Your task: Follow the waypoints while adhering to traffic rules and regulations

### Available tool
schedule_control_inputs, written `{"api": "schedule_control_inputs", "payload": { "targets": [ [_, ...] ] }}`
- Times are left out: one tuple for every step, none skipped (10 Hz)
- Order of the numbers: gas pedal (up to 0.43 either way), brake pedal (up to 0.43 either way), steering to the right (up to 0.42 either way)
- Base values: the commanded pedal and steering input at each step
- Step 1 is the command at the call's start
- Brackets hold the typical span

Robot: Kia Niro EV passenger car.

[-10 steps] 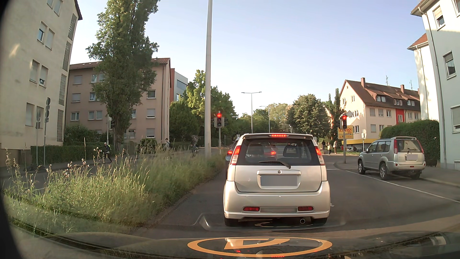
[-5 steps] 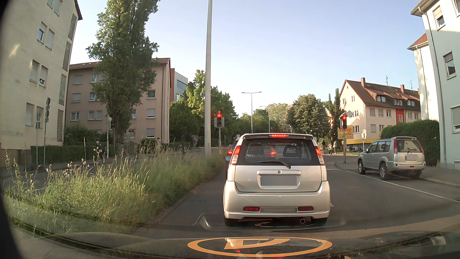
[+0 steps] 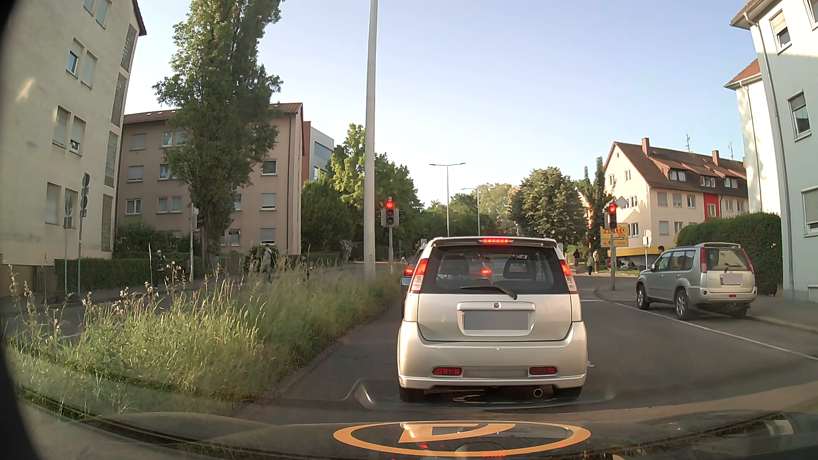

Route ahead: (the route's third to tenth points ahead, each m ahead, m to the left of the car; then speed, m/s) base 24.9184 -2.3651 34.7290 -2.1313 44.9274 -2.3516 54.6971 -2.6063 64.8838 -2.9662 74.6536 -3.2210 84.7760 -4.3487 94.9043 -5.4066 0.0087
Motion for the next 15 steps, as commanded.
{"api": "schedule_control_inputs", "payload": {
  "targets": [
    [0.000,0.244,0.001],
    [0.000,0.244,0.001],
    [0.000,0.250,0.001],
    [0.000,0.244,0.001],
    [0.000,0.250,0.001],
    [0.000,0.250,0.001],
    [0.000,0.250,0.001],
    [0.000,0.250,0.001],
    [0.000,0.250,0.001],
    [0.000,0.250,0.001],
    [0.000,0.250,0.001],
    [0.000,0.250,0.001],
    [0.000,0.250,0.001],
    [0.000,0.250,0.001],
    [0.000,0.250,0.001]
  ]
}}
